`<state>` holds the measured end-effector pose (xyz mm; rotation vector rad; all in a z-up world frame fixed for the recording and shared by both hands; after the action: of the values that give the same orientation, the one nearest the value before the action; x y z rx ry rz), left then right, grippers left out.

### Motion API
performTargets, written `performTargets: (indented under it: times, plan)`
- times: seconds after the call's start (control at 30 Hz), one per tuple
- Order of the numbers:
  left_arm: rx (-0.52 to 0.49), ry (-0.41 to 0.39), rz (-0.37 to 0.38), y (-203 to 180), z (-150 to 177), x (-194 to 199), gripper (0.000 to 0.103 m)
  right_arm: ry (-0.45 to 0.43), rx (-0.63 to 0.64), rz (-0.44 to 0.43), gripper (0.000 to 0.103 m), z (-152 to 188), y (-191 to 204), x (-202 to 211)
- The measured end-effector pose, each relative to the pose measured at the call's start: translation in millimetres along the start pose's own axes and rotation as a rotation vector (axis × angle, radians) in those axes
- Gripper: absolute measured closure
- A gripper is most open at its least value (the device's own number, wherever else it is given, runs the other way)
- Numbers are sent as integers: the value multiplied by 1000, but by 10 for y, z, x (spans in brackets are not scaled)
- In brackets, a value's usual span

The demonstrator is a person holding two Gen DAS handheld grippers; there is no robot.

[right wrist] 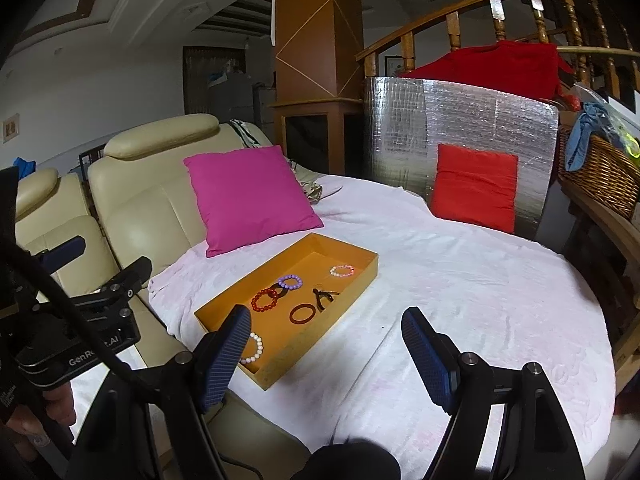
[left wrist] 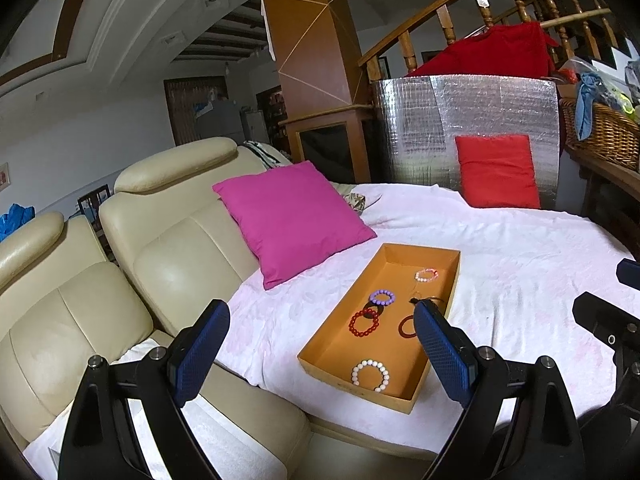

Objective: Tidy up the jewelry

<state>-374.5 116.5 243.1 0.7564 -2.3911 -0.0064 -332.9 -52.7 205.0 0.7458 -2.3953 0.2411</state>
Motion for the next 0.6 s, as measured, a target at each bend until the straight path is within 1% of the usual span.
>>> performTargets:
  times: [0.2, 0.6]
  plan:
    - [14, 29, -3, 53, 23, -145, 10, 22, 12, -4, 22, -15, 80, -132]
    - [41, 48, 8, 149, 90, -238, 10, 40, 29, -2, 22, -16, 228, -231]
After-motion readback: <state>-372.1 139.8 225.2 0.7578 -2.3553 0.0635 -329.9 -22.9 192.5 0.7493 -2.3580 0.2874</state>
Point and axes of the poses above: each gripper's, at about its wrist camera, not at the fingertips, and x roughly against the way its jaws point, y to its left, z to its underside, the point moved 2 cm from there along -x, roughly the way its jaws point, and after that the axes turned 10 degrees about y, right-handed, at the moved point
